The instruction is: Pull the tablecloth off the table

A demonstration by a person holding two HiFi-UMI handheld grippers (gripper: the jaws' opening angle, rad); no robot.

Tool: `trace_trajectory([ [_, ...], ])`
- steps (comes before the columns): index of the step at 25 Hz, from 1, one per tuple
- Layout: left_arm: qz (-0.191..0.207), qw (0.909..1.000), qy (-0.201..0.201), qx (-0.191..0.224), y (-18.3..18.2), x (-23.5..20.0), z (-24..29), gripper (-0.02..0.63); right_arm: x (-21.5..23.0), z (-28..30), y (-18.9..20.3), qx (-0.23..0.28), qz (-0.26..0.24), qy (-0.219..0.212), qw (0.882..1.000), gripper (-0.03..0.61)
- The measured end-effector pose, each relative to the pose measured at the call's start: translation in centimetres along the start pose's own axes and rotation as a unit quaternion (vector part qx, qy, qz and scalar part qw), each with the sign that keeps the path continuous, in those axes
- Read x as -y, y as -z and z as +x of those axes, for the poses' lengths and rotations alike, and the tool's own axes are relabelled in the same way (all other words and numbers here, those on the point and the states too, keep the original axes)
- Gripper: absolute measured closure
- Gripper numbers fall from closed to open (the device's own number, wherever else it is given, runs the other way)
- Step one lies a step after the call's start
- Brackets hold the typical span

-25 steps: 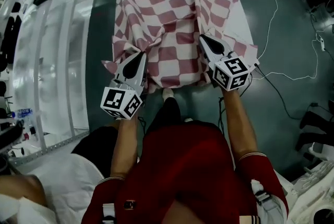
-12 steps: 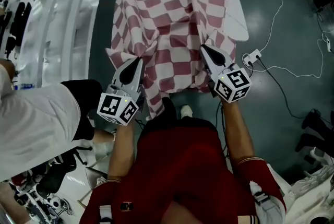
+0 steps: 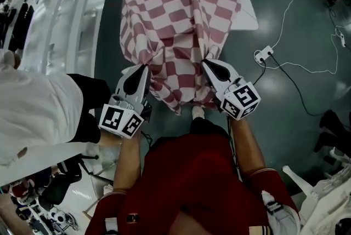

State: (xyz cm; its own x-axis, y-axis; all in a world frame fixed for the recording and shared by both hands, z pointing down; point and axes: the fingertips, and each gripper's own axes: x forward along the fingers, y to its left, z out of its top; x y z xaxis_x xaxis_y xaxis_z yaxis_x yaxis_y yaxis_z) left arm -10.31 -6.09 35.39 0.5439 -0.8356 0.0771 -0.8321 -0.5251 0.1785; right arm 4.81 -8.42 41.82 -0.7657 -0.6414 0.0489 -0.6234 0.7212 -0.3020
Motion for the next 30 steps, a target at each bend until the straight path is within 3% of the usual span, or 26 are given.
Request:
trace_trajectory([
  [6,-0.006,0.9995,0.023,0.019,0.7,0.6,-7.6,0.604,-6.8,-2.2,2.0,0.008,0.000,0.024,1.000,0.564],
  [19,-0.020,0.9959,0.075,0.046,1.6,3.8,-25.2,0.604,-23.0,-11.9,4.6,0.055,-0.008,0.118,0.991,0.563],
  [24,-0.032,0.9940,0.081,0.066,0.4,6.5,-28.8,0.604,-26.9,-16.3,4.1,0.070,-0.004,0.122,0.990,0.563],
  [30,-0.028,0.9929,0.084,0.079,-0.5,9.3,-30.6,0.604,-28.2,-19.8,2.3,0.112,0.018,0.105,0.988,0.563],
])
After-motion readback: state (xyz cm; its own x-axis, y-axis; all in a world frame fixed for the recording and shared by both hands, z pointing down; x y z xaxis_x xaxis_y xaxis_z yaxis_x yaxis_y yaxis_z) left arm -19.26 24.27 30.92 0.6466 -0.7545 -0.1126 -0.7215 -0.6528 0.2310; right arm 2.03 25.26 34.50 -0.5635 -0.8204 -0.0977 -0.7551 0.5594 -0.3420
